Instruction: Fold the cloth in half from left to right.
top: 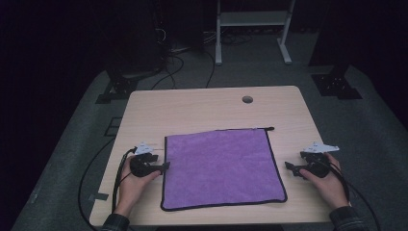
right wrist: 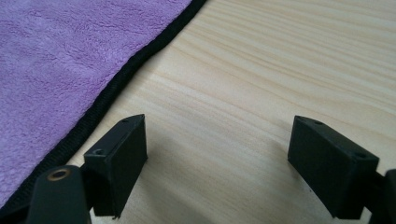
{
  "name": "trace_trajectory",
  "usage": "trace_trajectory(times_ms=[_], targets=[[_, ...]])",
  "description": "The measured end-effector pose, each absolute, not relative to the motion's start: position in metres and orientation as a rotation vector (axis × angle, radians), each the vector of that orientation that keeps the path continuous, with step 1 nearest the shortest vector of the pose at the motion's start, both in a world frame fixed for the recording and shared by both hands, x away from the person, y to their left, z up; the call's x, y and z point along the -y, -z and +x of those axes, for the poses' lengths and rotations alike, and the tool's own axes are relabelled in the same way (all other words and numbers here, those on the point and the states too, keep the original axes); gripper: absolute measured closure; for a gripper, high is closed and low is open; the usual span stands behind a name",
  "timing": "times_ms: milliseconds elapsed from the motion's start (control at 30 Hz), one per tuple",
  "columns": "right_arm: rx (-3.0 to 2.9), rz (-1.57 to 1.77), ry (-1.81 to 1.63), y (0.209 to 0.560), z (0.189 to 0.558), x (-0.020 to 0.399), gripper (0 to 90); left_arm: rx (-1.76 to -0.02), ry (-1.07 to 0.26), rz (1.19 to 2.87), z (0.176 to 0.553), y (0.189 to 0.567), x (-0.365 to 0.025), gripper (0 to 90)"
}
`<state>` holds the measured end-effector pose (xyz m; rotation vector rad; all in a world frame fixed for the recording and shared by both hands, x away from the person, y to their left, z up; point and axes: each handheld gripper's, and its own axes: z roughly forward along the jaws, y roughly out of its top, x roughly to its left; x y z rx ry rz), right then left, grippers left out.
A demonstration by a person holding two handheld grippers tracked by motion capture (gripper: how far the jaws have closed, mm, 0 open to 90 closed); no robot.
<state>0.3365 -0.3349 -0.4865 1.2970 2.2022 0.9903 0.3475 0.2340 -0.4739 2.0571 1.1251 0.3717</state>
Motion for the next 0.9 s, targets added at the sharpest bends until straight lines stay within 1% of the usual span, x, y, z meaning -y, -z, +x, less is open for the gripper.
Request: trace_trajectory(times_ms=[67,167,300,333,367,500,633,800,900], targets=[[-2.202,1.299,-0.99,0.487,0.336,0.335,18.4,-1.112,-0.397,2.072,0.347,0.474,-0.23,37.1],[-2.202,1.299,-0.991,0.486,0.336,0.335,18.4,-1.098,-0.446,2.095,0.345,0.475,-0.224,44.2],[-2.202,1.298,-0.991,0.487,0.337,0.335,18.4,-1.115,-0.466,2.064,0.34,0.476,-0.22,58.6],[-2.202,1.299,-0.991,0.487,0.336,0.335,18.4,-1.115,-0.466,2.064,0.34,0.476,-0.22,63.7],[-2.202,1.299,-0.991,0.487,0.336,0.335,18.4,-1.127,-0.452,2.056,0.34,0.475,-0.219,69.1],[-2.202,1.296,-0.99,0.487,0.337,0.335,18.4,-1.158,-0.409,2.049,0.342,0.474,-0.215,82.9],[-2.203,1.298,-0.99,0.487,0.336,0.335,18.4,-1.174,-0.394,2.07,0.344,0.471,-0.213,85.8],[-2.203,1.299,-0.989,0.487,0.336,0.335,18.4,-1.184,-0.329,2.046,0.346,0.47,-0.22,86.1],[-2.203,1.296,-0.99,0.487,0.337,0.335,18.3,-1.174,-0.316,2.032,0.347,0.467,-0.225,86.2]])
